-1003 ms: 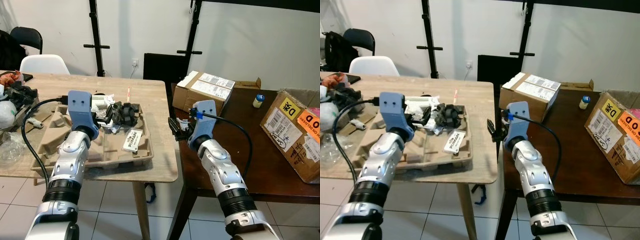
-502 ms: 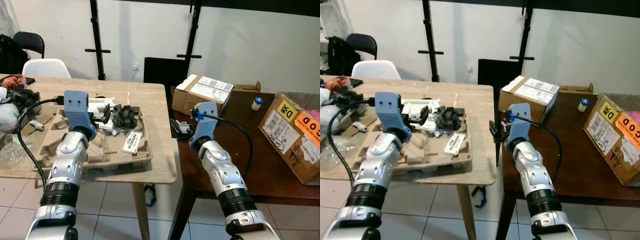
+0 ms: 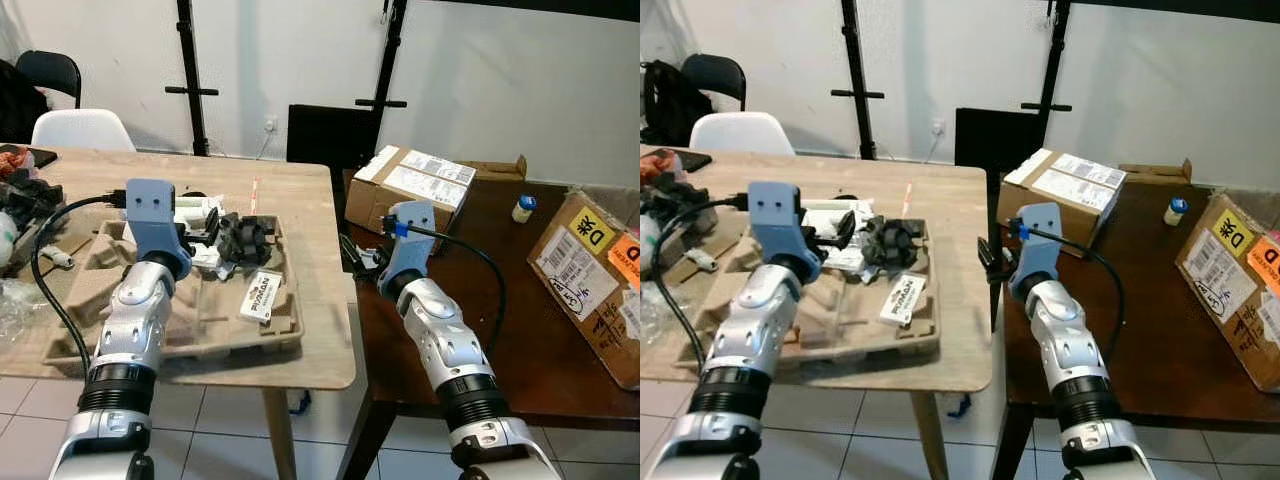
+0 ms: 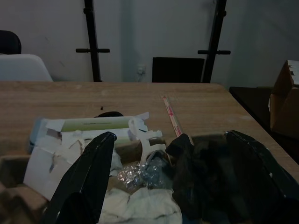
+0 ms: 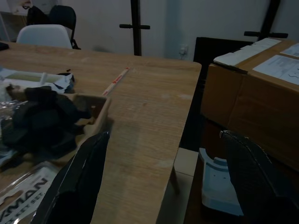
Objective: Picking trash to rubbish bin
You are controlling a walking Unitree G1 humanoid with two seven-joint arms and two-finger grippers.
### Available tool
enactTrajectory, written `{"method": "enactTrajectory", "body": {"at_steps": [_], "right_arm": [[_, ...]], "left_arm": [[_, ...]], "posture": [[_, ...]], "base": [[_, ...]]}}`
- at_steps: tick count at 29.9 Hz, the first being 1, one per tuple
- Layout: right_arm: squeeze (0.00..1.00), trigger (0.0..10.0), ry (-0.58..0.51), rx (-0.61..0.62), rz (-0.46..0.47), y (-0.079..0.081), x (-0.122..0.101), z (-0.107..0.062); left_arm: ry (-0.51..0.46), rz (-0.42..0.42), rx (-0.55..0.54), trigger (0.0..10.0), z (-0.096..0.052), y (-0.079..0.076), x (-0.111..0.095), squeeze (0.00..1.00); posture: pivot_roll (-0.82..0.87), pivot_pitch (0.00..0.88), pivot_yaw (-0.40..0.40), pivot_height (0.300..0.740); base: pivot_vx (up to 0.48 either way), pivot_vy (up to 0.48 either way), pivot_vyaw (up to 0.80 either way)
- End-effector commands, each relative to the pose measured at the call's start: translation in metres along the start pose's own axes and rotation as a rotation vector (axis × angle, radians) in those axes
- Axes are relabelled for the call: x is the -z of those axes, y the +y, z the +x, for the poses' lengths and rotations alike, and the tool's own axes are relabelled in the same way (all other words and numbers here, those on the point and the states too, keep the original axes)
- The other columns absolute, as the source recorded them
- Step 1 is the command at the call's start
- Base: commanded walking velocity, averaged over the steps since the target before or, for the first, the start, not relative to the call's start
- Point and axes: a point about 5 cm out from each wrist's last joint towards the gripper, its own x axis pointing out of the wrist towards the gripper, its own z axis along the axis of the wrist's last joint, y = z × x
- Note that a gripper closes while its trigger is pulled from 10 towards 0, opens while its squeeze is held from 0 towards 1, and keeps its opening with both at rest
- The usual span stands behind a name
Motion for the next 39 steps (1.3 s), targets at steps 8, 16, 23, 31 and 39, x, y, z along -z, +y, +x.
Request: {"method": "enactTrajectory", "body": {"at_steps": [8, 16, 23, 31, 39], "right_arm": [[0.00, 10.0, 0.008, 0.001, -0.007, 0.0003, 0.0035, -0.0014], [0.00, 10.0, 0.008, 0.002, -0.005, 0.0001, 0.0040, -0.0020], [0.00, 10.0, 0.009, 0.004, -0.006, -0.0014, 0.0034, -0.0016], [0.00, 10.0, 0.012, 0.004, -0.007, -0.0014, 0.0038, -0.0009], [0.00, 10.0, 0.013, 0.003, -0.008, -0.0016, 0.0039, -0.0010]], "left_arm": [[0.005, 0.013, 0.008, 10.0, -0.0049, 0.0035, -0.0002, 0.00], [0.006, 0.014, 0.012, 10.0, -0.0054, 0.0029, 0.0005, 0.00], [0.008, 0.012, 0.016, 10.0, -0.0044, 0.0017, 0.0008, 0.00], [0.002, -0.009, 0.023, 10.0, -0.0030, -0.0005, 0.0003, 0.00], [0.007, -0.006, 0.028, 10.0, -0.0031, -0.0008, 0.0013, 0.00]], "posture": [[0.04, 0.063, -0.044, 0.740], [0.04, 0.063, -0.042, 0.740], [0.04, 0.063, -0.041, 0.740], [0.04, 0.060, -0.040, 0.740], [0.04, 0.063, -0.040, 0.740]], "base": [[0.261, 0.000, 0.00], [0.250, 0.000, 0.00], [0.212, 0.000, 0.00], [0.000, 0.000, 0.00], [0.000, 0.000, 0.00]]}}
